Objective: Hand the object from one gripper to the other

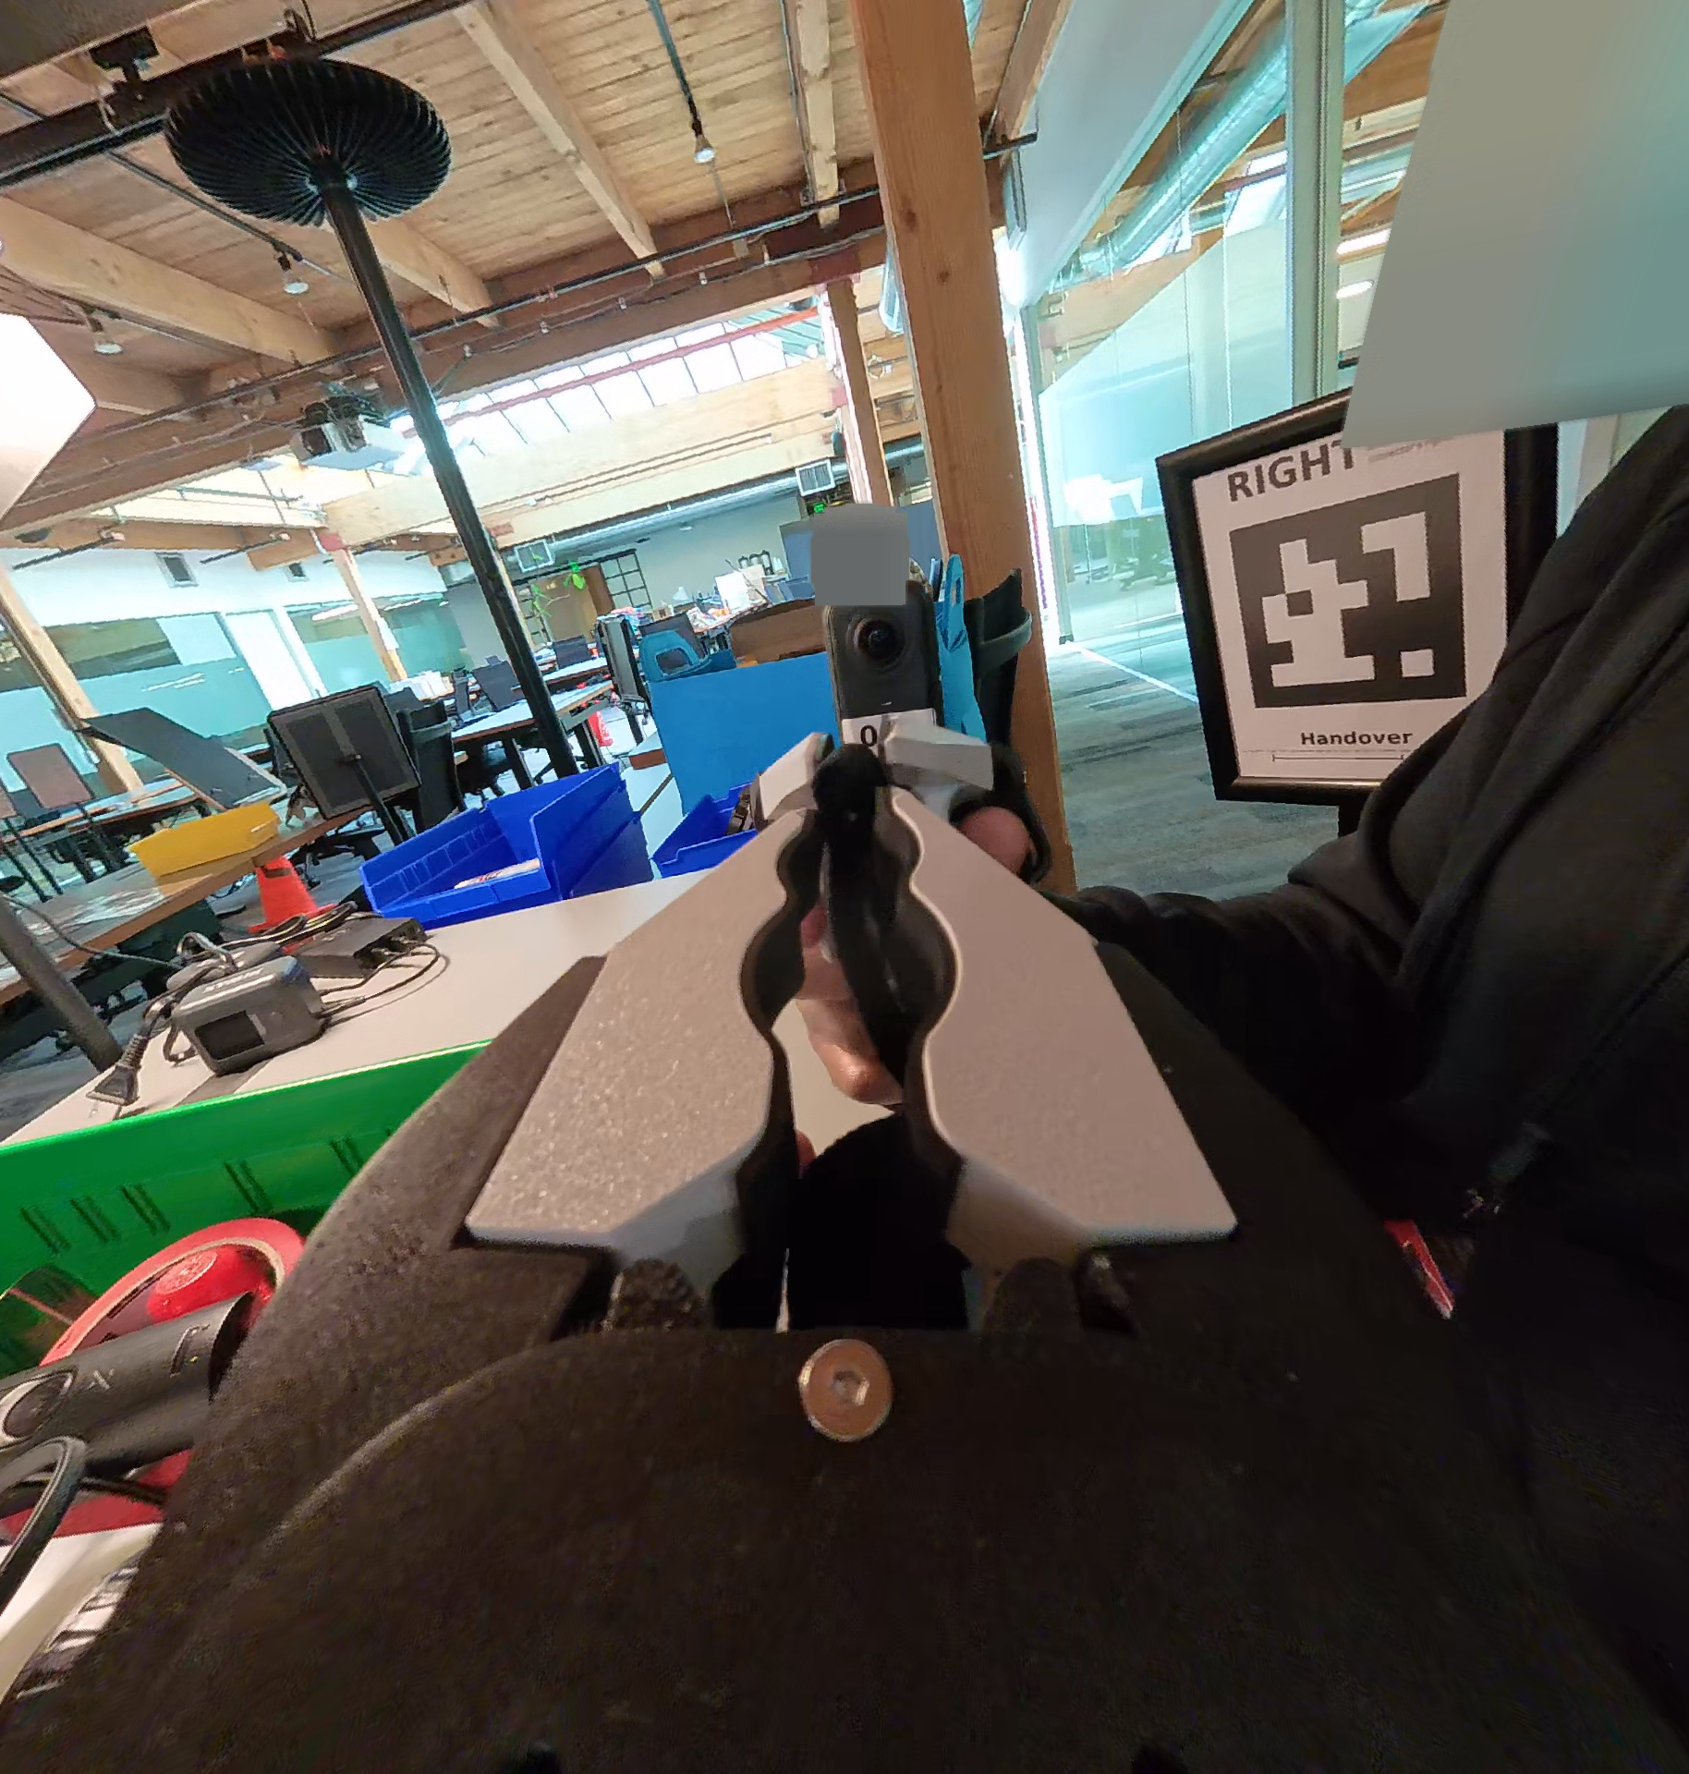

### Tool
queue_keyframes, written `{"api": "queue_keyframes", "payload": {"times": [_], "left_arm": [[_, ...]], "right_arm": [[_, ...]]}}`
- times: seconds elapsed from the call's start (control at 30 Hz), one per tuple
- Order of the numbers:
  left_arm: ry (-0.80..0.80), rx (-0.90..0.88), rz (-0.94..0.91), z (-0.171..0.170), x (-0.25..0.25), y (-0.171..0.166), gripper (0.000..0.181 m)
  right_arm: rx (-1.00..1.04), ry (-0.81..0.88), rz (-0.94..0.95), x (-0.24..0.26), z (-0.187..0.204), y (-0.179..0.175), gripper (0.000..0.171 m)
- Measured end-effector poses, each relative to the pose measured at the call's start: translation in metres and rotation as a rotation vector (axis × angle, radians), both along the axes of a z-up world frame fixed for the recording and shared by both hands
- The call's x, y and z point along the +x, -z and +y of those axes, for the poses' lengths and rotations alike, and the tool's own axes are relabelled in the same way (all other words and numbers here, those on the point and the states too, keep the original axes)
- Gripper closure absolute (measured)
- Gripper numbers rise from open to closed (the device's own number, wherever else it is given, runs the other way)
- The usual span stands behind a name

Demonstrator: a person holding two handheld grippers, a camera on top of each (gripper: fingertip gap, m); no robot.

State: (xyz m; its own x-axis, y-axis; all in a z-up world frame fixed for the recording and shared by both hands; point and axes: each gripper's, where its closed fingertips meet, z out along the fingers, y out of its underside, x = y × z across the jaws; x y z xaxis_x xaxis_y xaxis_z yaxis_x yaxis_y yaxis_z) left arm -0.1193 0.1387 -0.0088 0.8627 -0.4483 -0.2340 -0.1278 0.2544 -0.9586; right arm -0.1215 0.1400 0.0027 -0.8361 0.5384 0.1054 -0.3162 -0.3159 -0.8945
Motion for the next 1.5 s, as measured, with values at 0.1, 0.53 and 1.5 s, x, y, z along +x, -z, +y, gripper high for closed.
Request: {"api": "queue_keyframes", "payload": {"times": [0.1,0.53,1.5], "left_arm": [[0.002,0.007,-0.013,-0.001,0.000,-0.002,0.162],[0.009,0.011,0.002,-0.001,0.001,-0.002,0.171],[-0.001,-0.080,-0.028,0.007,-0.001,0.012,0.160]], "right_arm": [[0.010,0.013,0.000,-0.002,0.000,0.001,0.159],[-0.009,0.013,0.009,0.000,0.001,-0.002,0.149],[0.030,0.040,-0.005,-0.005,-0.001,0.003,0.161]]}}
